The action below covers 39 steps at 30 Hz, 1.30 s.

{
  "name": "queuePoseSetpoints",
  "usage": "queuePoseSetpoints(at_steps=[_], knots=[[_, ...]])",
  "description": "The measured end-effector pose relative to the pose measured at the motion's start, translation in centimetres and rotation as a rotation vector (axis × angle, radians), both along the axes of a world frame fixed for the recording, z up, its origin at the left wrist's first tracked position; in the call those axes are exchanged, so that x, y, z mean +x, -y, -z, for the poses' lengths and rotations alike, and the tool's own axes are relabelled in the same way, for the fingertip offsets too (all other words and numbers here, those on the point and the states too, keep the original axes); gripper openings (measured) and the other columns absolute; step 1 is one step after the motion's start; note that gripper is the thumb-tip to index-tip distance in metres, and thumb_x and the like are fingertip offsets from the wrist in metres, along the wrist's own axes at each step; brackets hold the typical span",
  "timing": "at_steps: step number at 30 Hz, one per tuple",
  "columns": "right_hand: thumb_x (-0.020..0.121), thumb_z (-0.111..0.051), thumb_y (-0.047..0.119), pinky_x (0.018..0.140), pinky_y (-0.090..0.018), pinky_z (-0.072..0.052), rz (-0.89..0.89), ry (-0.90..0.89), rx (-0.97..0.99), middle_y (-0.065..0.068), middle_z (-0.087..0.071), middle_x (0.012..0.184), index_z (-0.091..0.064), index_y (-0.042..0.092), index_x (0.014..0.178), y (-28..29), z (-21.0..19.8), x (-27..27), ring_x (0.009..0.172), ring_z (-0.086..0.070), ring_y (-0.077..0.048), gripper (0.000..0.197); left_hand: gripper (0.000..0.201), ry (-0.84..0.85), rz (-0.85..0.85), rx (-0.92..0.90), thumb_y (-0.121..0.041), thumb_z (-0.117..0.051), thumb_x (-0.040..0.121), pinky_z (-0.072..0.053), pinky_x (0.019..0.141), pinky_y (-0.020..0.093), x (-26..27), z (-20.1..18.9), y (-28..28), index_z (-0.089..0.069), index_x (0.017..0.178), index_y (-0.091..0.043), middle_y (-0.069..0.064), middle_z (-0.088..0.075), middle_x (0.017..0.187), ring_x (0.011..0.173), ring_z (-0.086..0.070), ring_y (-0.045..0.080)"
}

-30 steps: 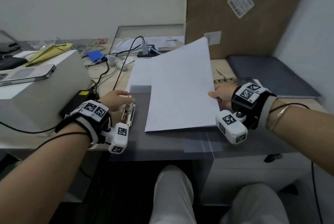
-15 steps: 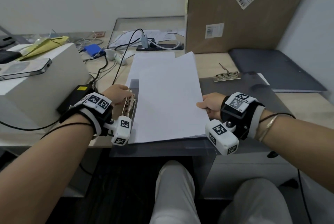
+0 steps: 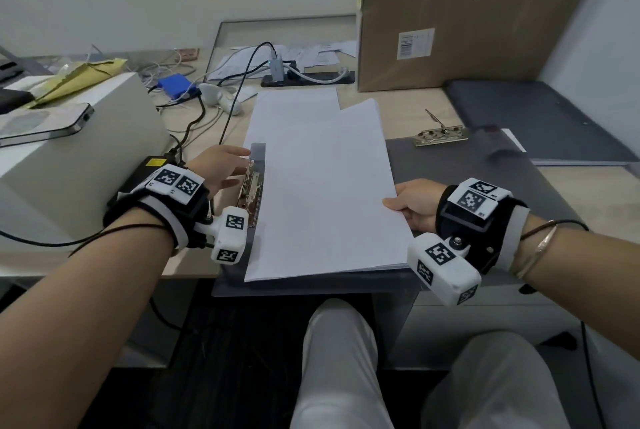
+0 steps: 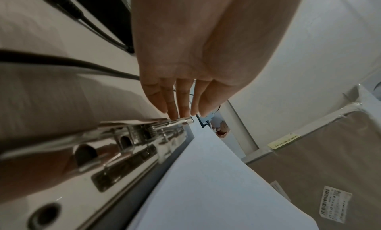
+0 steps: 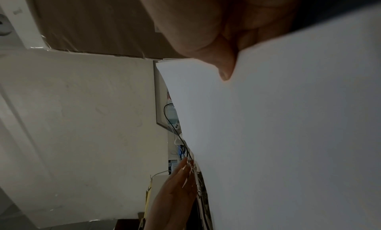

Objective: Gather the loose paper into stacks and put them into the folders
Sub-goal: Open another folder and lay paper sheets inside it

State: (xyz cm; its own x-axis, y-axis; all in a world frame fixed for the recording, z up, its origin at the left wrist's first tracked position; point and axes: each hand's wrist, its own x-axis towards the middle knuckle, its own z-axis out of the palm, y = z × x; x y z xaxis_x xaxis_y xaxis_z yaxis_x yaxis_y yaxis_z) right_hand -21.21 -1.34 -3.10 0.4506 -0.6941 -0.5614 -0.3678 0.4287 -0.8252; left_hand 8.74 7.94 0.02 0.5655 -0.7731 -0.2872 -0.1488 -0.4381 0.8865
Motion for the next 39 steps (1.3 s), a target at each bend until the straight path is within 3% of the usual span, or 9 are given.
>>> queuePoseSetpoints(at_steps=[4,11,16,18,22,28,32,36,39], knots=[[0.098,-0.039,-0.002,0.045,-0.021,-0.053,-0.009,0.015,0.011,-0.005,-0.067,0.068,-0.055,0.004,0.11,-0.3,-0.4,-0.2,0.047,-0.062,-0.01,0.021,0.029,-0.006,0.007,0.008,-0.006,-0.049,0.096,-0.044,0.072,0.022,0.1,-0.2,-0.1,-0.057,0.123,-0.012,-0.002,-0.061,0.087,0.079,-0.058,0.008],[0.097,-0.039,-0.004,0.035,-0.015,-0.043,0.007,0.0,-0.001,0.0,-0.059,0.04,-0.05,0.002,0.111,-0.8,-0.7,0.4,0.028,-0.05,-0.006,0.018,0.026,-0.007,0.033,0.06,-0.005,-0.048,0.096,-0.047,0.071,0.023,0.4,-0.1,-0.1,-0.061,0.117,-0.012,0.0,-0.063,0.09,0.082,-0.059,0.011],[0.097,-0.043,0.0,0.04,-0.02,-0.05,0.038,-0.058,-0.003,-0.006,-0.064,0.056,-0.052,0.004,0.102,-1.1,-0.7,0.7,0.034,-0.056,-0.008,0.011,0.023,-0.004,0.047,0.066,-0.003,-0.047,0.096,-0.046,0.069,0.023,0.1,-0.1,0.0,-0.061,0.114,-0.009,0.005,-0.062,0.096,0.081,-0.058,0.013],[0.096,-0.044,-0.001,0.047,-0.023,-0.054,0.052,-0.059,-0.005,-0.009,-0.065,0.069,-0.053,0.004,0.109,-1.2,-0.5,0.8,0.039,-0.06,-0.01,0.016,0.026,0.002,0.056,0.072,-0.003,-0.047,0.096,-0.05,0.078,0.028,0.1,-0.2,0.1,-0.061,0.118,-0.006,0.007,-0.063,0.102,0.089,-0.06,0.018],[0.096,-0.042,-0.004,0.038,-0.019,-0.047,0.055,-0.037,0.01,-0.004,-0.063,0.046,-0.052,0.0,0.115,-1.2,-0.3,0.3,0.032,-0.056,-0.009,0.022,0.028,0.039,0.077,0.092,-0.004,-0.048,0.095,-0.045,0.102,0.04,0.2,-0.3,0.3,-0.063,0.119,-0.006,0.013,-0.062,0.122,0.111,-0.057,0.025],[0.095,-0.043,-0.003,0.047,-0.024,-0.055,0.049,-0.006,0.041,-0.012,-0.064,0.087,-0.053,-0.003,0.122,-1.3,0.0,-0.1,0.054,-0.066,-0.015,0.028,0.023,0.003,0.091,0.095,0.0,-0.044,0.096,-0.046,0.093,0.034,-0.1,-0.4,0.4,-0.066,0.101,-0.008,0.01,-0.064,0.108,0.101,-0.058,0.022],[0.094,-0.044,-0.005,0.044,-0.022,-0.053,0.028,-0.013,0.025,-0.005,-0.069,0.058,-0.057,0.001,0.1,-1.5,-0.1,0.0,0.042,-0.063,-0.011,0.016,0.023,-0.029,0.098,0.082,0.001,-0.043,0.096,-0.048,0.077,0.025,-0.1,-0.6,0.3,-0.065,0.097,-0.007,0.006,-0.064,0.093,0.086,-0.059,0.018],[0.094,-0.045,-0.003,0.046,-0.023,-0.054,-0.003,-0.045,0.015,-0.005,-0.068,0.058,-0.057,0.002,0.094,-2.0,-0.5,0.6,0.042,-0.063,-0.011,0.013,0.023,-0.053,0.099,0.07,0.0,-0.044,0.096,-0.048,0.07,0.023,0.0,-0.8,0.2,-0.062,0.088,-0.01,0.004,-0.063,0.085,0.071,-0.063,0.011],[0.095,-0.046,0.001,0.074,-0.034,-0.056,-0.032,-0.07,-0.013,-0.011,-0.059,0.08,-0.057,-0.002,0.109,-2.2,-1.0,1.3,0.063,-0.06,-0.018,0.017,0.023,-0.082,0.086,0.042,0.003,-0.044,0.095,-0.048,0.071,0.024,-0.1,-0.7,0.0,-0.06,0.084,-0.009,0.005,-0.061,0.081,0.069,-0.062,0.013]])
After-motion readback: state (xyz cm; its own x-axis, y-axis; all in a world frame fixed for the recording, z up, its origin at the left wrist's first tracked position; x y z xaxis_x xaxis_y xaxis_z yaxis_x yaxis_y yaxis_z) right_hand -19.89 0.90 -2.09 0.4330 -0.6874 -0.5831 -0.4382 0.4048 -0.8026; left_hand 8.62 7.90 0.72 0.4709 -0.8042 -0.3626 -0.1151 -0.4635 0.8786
